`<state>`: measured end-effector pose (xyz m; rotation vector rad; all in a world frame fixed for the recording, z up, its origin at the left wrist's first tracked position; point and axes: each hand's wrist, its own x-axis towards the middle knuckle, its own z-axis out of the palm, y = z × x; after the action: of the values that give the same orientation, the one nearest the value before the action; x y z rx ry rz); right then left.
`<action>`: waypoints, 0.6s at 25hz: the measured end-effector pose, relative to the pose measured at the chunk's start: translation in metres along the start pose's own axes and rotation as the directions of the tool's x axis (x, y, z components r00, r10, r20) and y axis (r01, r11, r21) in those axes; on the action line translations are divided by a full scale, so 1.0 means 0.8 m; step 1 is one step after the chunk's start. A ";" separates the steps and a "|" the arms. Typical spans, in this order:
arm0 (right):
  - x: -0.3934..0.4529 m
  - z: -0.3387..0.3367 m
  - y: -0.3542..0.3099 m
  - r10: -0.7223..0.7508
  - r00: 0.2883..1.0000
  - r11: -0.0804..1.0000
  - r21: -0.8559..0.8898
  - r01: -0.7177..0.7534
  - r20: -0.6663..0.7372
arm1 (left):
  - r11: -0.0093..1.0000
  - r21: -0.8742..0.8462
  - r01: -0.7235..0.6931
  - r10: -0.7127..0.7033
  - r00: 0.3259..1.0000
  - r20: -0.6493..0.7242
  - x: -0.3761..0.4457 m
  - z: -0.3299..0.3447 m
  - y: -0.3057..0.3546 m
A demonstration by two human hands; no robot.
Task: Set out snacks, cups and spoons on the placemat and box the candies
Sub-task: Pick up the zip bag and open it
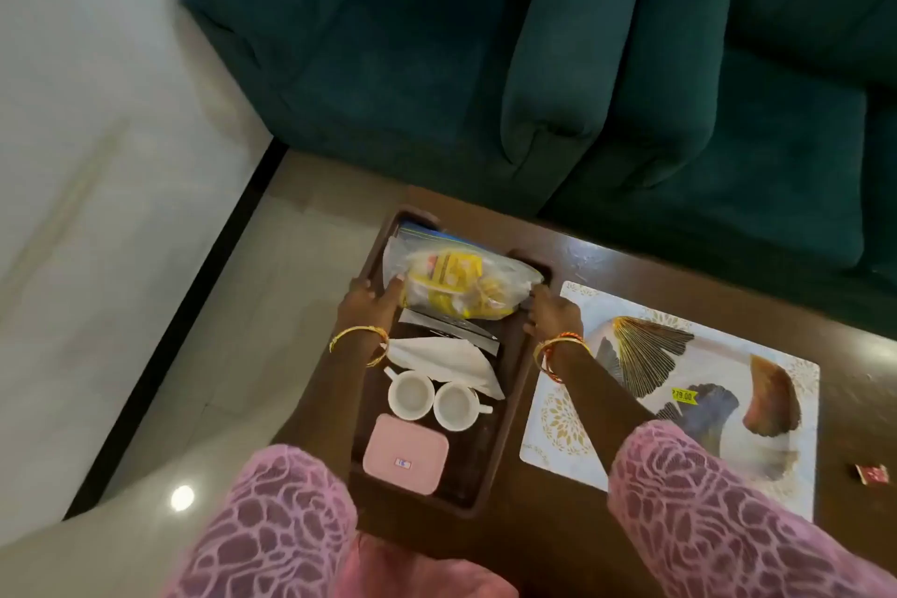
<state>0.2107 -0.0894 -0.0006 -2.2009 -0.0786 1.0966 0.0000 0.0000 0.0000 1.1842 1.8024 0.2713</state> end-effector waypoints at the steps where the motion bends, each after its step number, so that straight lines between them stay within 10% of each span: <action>1: 0.006 0.008 -0.008 0.072 0.997 0.991 0.112 -0.073 0.021 | 1.000 0.025 0.018 -0.019 0.999 0.035 0.015 0.000 0.004; 5: 0.026 0.025 -0.028 0.215 0.968 0.880 0.404 -0.249 0.127 | 1.000 0.025 -0.003 -0.002 0.982 0.191 0.055 0.016 0.020; 10: 0.029 0.023 -0.037 0.279 0.949 0.844 0.435 -0.314 0.145 | 0.927 -0.316 0.202 -0.188 0.979 0.075 0.070 0.013 0.038; 15: 0.019 -0.005 -0.044 0.184 0.949 0.831 0.475 -0.290 0.256 | 0.820 -0.501 0.276 -0.164 0.953 0.256 0.057 -0.007 0.039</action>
<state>0.2313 -0.0590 0.0116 -1.6463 0.3735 1.2999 0.0098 0.0542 -0.0046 0.5759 1.5257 0.4641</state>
